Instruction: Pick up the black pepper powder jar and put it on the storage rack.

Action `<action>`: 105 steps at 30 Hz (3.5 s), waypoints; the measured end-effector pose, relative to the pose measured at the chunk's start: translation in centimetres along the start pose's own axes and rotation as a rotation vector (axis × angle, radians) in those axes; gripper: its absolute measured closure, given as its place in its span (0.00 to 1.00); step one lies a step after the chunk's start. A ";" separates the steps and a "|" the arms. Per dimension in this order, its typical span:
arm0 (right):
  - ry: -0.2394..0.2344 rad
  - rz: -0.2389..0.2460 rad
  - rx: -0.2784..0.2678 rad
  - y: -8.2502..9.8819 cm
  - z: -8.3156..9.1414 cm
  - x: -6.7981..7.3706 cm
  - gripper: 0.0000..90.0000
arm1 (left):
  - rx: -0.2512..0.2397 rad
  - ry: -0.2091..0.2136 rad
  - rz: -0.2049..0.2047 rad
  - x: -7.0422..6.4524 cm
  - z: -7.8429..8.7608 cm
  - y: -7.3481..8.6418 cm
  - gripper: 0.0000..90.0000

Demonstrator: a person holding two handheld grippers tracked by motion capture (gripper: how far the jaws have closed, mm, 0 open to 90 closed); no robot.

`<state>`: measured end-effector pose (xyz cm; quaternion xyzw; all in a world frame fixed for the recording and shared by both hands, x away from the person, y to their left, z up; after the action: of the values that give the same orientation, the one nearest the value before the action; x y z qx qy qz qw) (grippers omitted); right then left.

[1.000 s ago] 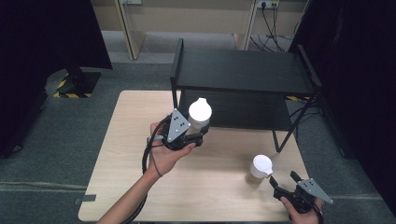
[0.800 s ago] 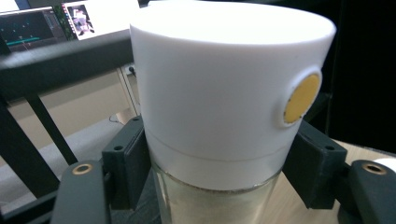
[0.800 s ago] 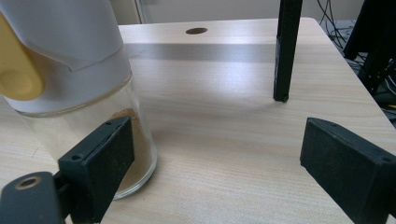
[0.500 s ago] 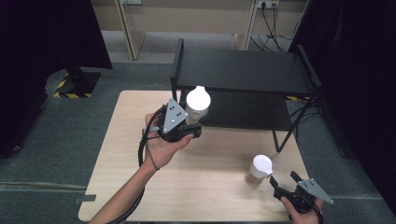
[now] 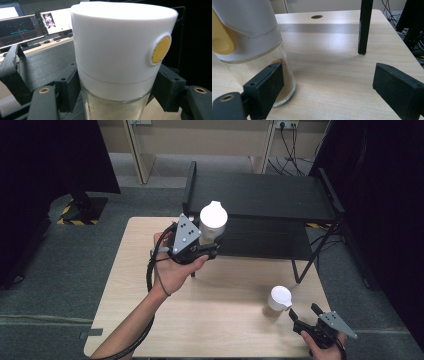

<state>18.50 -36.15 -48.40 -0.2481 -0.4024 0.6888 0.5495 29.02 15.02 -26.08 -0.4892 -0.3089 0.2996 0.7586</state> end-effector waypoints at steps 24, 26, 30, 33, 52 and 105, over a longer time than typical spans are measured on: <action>-0.004 -0.005 0.000 0.0 0.0 -0.1 0.12 | -0.050 -0.022 -0.003 0.7 1.0 -5.1 0.34; -0.003 -0.004 0.000 0.0 0.0 -0.1 0.12 | -0.055 -0.027 -0.001 0.9 1.0 -5.5 0.34; -0.003 -0.002 0.000 0.0 0.0 0.0 0.12 | -0.064 -0.038 0.007 1.2 1.0 -6.2 0.34; -0.003 -0.001 0.002 0.0 0.0 -0.1 0.12 | -0.065 -0.049 0.008 1.4 0.9 -6.7 0.34; -0.005 -0.001 0.001 0.0 0.0 -0.1 0.12 | -0.060 -0.108 0.078 2.5 -2.0 -7.9 0.34; -0.012 0.008 0.004 0.0 0.1 0.0 0.12 | -0.017 -0.160 0.268 4.4 -7.0 -7.6 0.34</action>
<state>18.45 -36.17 -48.37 -0.2445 -0.4034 0.6934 0.5448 38.33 11.87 -20.59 -0.5070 -0.3027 0.4334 0.6808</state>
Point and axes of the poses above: each handheld gripper's, and its own axes: z roughly backward along the jaws, y roughly out of its underside, x roughly to its left, the point moved 3 cm from there along -z, roughly forward along the jaws, and after that the axes turned 14 degrees about x, right-handed, at the moved point
